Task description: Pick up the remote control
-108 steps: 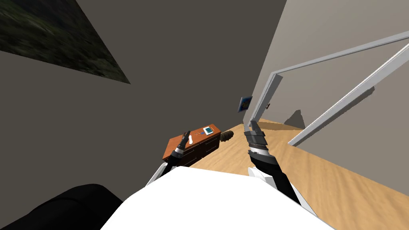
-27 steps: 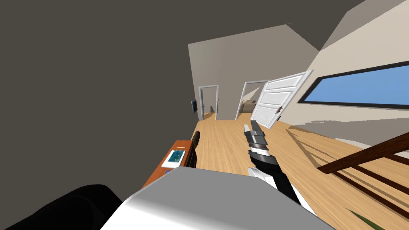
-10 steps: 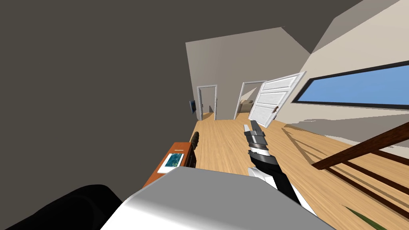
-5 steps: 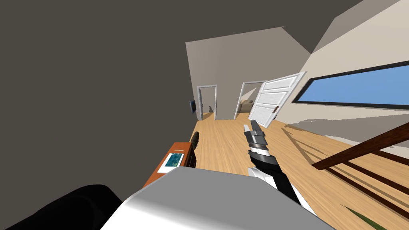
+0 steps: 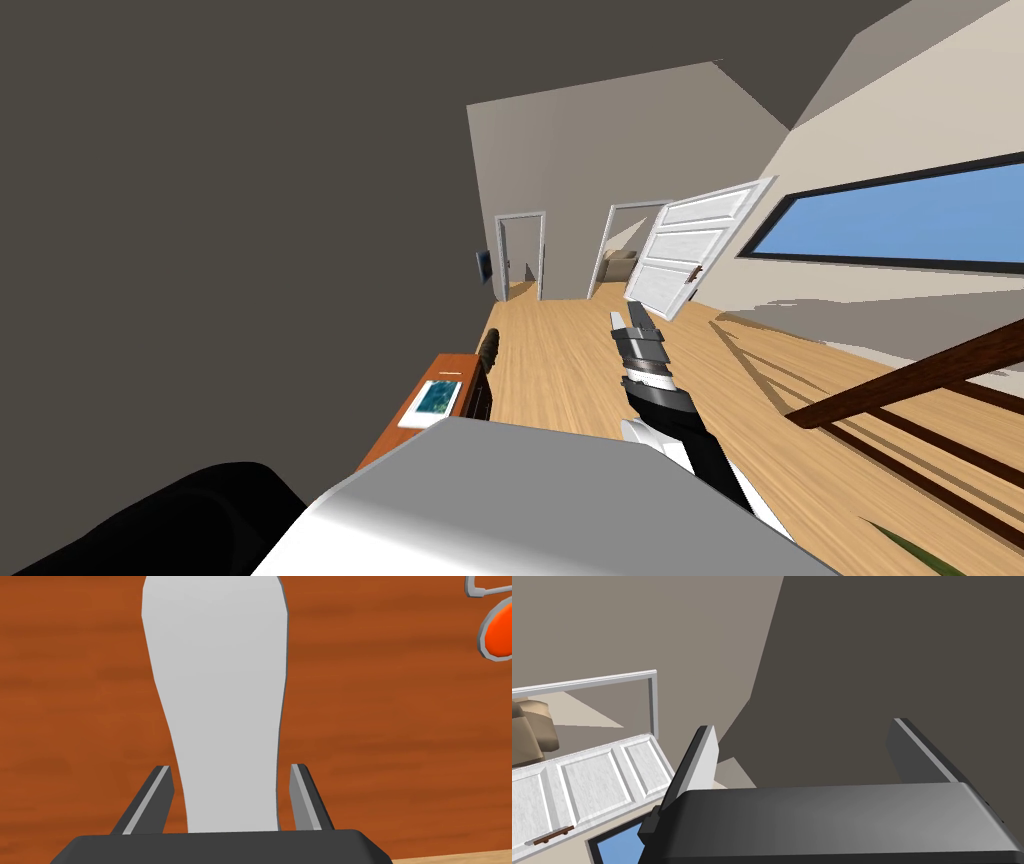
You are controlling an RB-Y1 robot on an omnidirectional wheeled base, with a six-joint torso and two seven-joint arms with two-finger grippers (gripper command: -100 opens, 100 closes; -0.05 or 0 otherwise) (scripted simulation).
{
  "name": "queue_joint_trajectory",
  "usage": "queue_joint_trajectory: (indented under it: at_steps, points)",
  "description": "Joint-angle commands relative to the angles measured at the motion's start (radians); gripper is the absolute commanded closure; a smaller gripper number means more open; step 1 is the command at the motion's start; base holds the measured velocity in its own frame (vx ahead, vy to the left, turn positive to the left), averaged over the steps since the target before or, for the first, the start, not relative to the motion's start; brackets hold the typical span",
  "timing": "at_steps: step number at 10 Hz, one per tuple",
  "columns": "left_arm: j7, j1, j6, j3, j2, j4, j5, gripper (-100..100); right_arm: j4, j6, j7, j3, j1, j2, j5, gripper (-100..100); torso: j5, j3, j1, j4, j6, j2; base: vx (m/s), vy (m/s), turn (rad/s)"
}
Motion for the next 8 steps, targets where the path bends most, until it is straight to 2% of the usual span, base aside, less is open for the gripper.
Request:
queue_joint_trajectory:
  at_steps: [1, 2, 3, 5, 6, 7, 8]
  points:
    - [0.050, -0.001, -0.010, 0.011, 0.004, -0.012, -0.050, 100, 0.000, 0.000, 0.000, 0.000, 0.000, 0.000, 0.000, 0, 0.000, 0.000, 0.000, 0.000, 0.000, 0.000, -0.028, -0.008, 0.027]
    - [0.080, -0.001, -0.010, 0.011, 0.004, -0.012, -0.081, 100, 0.000, 0.000, 0.000, 0.000, 0.000, 0.000, 0.000, 0, 0.000, 0.000, 0.000, 0.000, 0.000, 0.000, -0.010, -0.002, 0.000]
    - [0.109, -0.005, -0.027, 0.029, 0.016, -0.040, -0.111, 100, 0.000, 0.000, 0.000, 0.000, 0.000, 0.000, 0.000, 0, 0.000, 0.000, 0.000, -0.001, 0.000, 0.000, -0.024, -0.009, 0.068]
    - [0.160, -0.005, -0.027, 0.029, 0.016, -0.040, -0.172, 100, 0.000, 0.000, 0.000, 0.000, 0.000, 0.000, 0.000, 0, 0.000, 0.000, 0.000, 0.000, 0.000, 0.000, -0.019, -0.008, 0.009]
    - [0.179, -0.005, -0.027, 0.029, 0.016, -0.040, -0.187, 100, 0.000, 0.000, 0.000, 0.000, 0.000, 0.000, 0.000, 0, -0.001, -0.001, 0.000, -0.001, 0.000, -0.001, 0.000, 0.000, 0.000]
    - [0.216, -0.009, -0.043, 0.046, 0.029, -0.068, -0.224, 100, 0.000, 0.000, 0.000, 0.000, 0.000, 0.000, 0.000, 0, -0.001, -0.001, 0.000, -0.001, 0.000, -0.001, -0.027, -0.007, 0.051]
    - [0.245, -0.009, -0.043, 0.046, 0.029, -0.068, -0.255, 100, 0.000, 0.000, 0.000, 0.000, 0.000, 0.000, 0.000, 0, -0.001, -0.001, -0.001, -0.001, 0.000, -0.001, -0.029, -0.012, 0.030]
